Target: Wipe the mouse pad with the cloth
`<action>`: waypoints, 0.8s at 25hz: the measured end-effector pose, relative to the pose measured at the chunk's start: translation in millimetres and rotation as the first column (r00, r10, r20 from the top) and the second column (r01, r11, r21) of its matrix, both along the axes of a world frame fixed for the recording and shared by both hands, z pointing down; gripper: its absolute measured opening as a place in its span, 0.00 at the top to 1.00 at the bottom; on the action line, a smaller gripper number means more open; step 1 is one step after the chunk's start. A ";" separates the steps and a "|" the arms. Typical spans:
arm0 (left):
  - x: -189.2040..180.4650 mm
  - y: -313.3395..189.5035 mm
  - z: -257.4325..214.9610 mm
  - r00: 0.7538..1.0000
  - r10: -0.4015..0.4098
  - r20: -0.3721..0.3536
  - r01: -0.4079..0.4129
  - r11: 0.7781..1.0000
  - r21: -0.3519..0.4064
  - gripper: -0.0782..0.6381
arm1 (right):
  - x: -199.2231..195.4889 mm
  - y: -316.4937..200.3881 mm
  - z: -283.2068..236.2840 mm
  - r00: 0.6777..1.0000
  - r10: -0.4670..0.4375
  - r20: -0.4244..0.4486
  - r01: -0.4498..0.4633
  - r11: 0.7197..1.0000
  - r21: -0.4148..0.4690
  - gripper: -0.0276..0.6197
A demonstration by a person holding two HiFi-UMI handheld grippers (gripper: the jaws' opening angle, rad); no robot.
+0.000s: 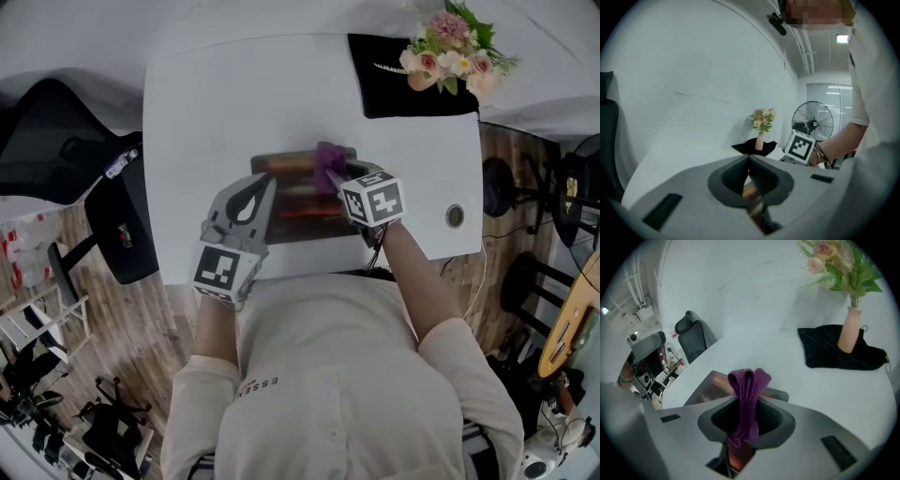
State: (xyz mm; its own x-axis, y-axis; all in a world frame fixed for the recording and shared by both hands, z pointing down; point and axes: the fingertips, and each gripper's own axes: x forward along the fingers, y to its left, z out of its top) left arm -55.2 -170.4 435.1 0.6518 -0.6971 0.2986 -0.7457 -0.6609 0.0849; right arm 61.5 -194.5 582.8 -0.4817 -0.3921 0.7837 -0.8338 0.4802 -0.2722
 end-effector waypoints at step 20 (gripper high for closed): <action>20.6 17.3 9.2 0.999 0.051 0.005 -0.051 0.999 0.015 0.89 | 65.6 13.6 -22.7 0.993 0.121 -0.010 -0.121 0.991 0.050 0.81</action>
